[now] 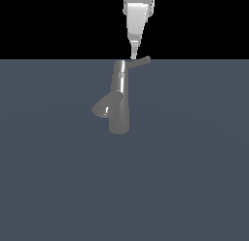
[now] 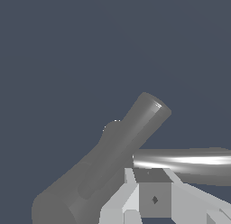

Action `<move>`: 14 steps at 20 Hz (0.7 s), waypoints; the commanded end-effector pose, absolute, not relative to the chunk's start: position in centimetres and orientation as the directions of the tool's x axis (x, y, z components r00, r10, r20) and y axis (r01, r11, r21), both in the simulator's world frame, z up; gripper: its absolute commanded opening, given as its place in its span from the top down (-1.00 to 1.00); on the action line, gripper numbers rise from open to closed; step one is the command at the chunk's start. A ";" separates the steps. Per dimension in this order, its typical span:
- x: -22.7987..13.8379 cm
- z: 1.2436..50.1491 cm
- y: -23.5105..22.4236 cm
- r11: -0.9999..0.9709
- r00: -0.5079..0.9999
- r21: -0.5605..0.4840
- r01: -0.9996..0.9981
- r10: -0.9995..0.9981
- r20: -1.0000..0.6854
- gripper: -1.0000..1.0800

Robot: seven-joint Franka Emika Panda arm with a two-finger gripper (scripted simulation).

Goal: Turn on the faucet by rotating a designated handle.

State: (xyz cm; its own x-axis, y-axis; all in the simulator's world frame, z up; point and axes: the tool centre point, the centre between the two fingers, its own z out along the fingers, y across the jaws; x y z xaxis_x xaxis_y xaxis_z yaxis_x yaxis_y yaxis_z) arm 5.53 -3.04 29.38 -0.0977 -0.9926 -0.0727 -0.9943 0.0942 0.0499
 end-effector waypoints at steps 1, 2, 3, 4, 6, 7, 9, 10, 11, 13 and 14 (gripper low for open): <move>5.7 28.1 -6.1 0.128 -0.132 0.063 -0.990 -0.989 -0.063 1.00; 5.9 28.0 -6.5 0.130 -0.133 0.063 -0.990 -0.989 -0.063 1.00; 6.1 27.9 -6.9 0.131 -0.135 0.064 -0.989 -0.989 -0.062 1.00; 6.3 27.8 -7.3 0.133 -0.136 0.064 -0.989 -0.989 -0.062 1.00; 6.6 27.5 -8.1 0.136 -0.139 0.065 -0.989 -0.988 -0.061 1.00; 6.8 27.4 -8.5 0.137 -0.141 0.065 -0.988 -0.988 -0.061 1.00; 7.4 28.6 -5.0 0.088 -0.092 0.043 -0.995 -0.993 -0.077 1.00; 7.6 28.5 -5.1 0.090 -0.093 0.044 -0.995 -0.993 -0.077 1.00; 7.9 28.3 -5.3 0.092 -0.095 0.044 -0.995 -0.993 -0.076 1.00; 8.3 28.0 -5.5 0.095 -0.098 0.046 -0.994 -0.992 -0.075 1.00; 8.6 27.8 -5.7 0.096 -0.099 0.046 -0.994 -0.992 -0.075 1.00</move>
